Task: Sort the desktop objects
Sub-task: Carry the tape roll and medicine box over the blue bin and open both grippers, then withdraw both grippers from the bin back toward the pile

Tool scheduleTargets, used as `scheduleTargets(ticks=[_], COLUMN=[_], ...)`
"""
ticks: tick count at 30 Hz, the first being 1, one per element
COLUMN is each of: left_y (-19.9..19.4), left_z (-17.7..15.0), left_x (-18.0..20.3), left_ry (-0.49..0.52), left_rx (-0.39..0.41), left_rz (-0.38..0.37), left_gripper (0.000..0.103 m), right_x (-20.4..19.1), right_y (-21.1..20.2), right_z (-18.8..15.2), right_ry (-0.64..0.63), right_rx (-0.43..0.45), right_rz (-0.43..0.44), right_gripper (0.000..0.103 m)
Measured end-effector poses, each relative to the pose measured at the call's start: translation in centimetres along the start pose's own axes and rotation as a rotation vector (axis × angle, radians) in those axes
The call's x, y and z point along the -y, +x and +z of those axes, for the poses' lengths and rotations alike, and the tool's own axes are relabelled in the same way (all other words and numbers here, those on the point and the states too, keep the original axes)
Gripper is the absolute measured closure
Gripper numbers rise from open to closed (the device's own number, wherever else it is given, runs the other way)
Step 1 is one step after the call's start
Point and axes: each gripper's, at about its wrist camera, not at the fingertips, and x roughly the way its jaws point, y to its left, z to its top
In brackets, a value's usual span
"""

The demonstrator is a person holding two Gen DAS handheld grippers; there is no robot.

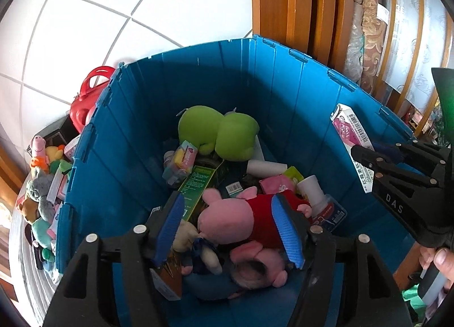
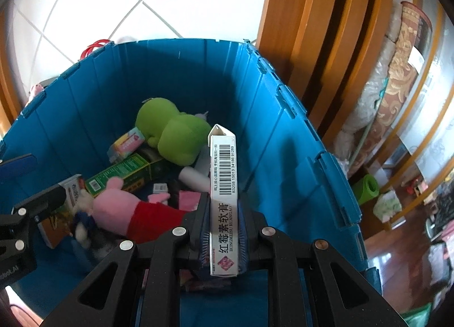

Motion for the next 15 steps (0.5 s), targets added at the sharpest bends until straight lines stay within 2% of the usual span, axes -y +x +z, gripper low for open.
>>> scheduleTargets(ticks=[3, 8, 11, 15], left_y=[0.02, -0.03, -0.07, -0.15], left_z=[0.0, -0.03, -0.08, -0.15], left_x=[0.09, 0.03, 0.03, 0.07], left_ry=[0.005, 0.003, 0.003, 0.0], left_rx=[0.002, 0.007, 0.01, 0.017], left_rz=[0.001, 0.002, 0.005, 0.011], left_gripper=[0.039, 0.039, 0.039, 0.039], right_x=[0.1, -0.19, -0.28, -0.38], right_y=[0.02, -0.22, -0.38, -0.85], right_z=[0.1, 0.2, 0.18, 0.12], right_ry=[0.009, -0.004, -0.007, -0.005], right_rx=[-0.002, 0.007, 0.016, 0.032], right_rz=[0.002, -0.006, -0.002, 0.016], right_gripper=[0.081, 0.066, 0.054, 0.028])
